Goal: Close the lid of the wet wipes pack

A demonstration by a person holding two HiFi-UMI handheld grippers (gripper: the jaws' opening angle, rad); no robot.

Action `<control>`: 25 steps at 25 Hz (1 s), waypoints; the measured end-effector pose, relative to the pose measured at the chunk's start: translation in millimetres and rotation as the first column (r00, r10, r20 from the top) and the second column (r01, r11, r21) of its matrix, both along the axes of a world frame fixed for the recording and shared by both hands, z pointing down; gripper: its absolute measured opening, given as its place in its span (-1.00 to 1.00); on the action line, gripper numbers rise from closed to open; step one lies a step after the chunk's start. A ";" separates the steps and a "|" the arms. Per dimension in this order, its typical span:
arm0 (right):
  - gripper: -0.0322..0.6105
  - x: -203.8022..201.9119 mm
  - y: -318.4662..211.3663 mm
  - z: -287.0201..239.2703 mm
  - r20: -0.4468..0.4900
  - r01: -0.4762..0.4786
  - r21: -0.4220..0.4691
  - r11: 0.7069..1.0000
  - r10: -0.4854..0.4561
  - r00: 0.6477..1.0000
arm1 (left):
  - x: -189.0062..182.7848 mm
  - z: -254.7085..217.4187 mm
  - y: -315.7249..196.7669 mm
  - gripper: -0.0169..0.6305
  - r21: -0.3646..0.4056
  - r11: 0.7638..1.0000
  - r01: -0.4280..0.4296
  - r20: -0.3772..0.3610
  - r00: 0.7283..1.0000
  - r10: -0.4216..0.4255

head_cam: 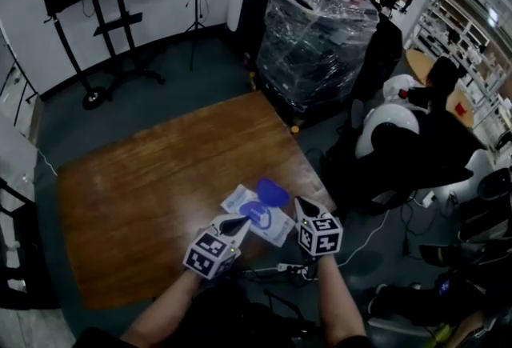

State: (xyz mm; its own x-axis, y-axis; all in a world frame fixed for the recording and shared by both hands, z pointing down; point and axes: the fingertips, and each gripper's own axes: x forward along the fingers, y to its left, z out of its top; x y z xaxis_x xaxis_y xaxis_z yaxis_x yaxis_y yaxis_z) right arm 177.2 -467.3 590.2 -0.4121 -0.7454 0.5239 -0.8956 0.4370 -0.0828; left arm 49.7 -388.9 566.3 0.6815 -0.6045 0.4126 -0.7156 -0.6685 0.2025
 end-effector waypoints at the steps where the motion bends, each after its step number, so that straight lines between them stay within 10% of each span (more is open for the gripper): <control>1: -0.87 3.2 -6.6 8.0 -0.006 -0.006 -0.012 1.000 0.006 1.000 | -1.2 4.9 -2.6 -0.97 -0.007 1.000 -0.001 0.005 1.000 0.001; 11: -0.87 14.6 -46.7 81.4 -0.012 -0.029 -0.125 0.992 0.028 1.000 | -3.4 30.6 -1.6 -0.97 -0.058 0.998 -0.018 0.041 0.999 0.021; 25: -0.87 -37.5 -3.1 28.9 0.082 0.179 -0.033 0.983 -0.176 0.981 | -10.7 23.5 0.8 -0.97 -0.060 0.998 0.011 0.014 1.000 -0.010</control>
State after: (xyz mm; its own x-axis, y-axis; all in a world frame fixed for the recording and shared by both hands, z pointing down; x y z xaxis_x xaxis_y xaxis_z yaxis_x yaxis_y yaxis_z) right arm 139.7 -470.4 619.0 -0.5769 -0.6356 0.5130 -0.7942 0.5833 -0.1704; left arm 39.0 -388.1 589.8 0.6695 -0.5854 0.4572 -0.7252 -0.6482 0.2321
